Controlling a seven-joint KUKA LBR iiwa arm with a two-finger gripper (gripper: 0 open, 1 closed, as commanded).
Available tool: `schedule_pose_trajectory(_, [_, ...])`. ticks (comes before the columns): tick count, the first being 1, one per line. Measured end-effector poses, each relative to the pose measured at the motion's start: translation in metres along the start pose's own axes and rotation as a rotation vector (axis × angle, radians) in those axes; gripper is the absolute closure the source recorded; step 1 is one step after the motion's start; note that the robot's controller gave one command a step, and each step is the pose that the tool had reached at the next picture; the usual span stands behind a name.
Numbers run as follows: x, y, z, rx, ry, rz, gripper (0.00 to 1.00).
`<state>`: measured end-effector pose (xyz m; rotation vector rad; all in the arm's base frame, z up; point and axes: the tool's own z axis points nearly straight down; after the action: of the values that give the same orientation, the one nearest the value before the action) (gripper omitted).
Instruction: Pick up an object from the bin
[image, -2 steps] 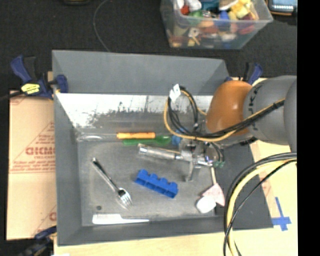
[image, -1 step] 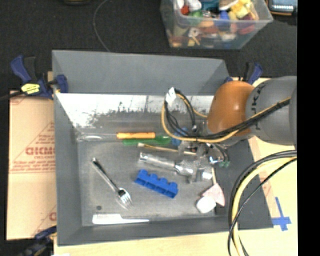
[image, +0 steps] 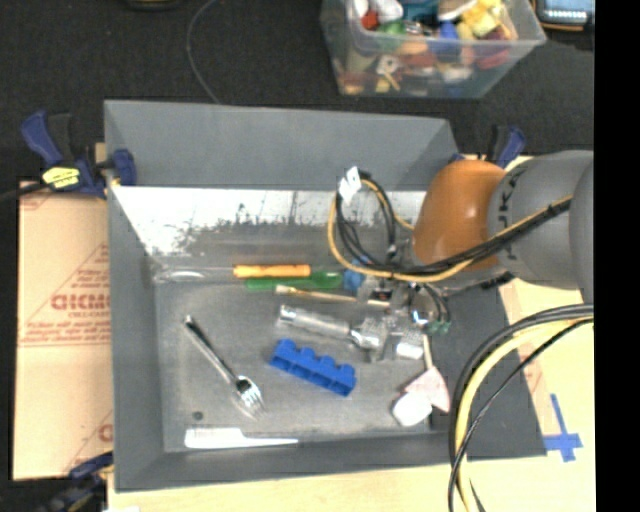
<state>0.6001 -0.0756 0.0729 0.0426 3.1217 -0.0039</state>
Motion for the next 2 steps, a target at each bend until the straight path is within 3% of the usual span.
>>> schedule_pose_trajectory(1, [0.0002,-0.0032,-0.0001,0.003,0.000,-0.103,1.00])
schedule_pose_trajectory(2, [0.0001,-0.0032,-0.0001,0.003,0.000,-0.103,1.00])
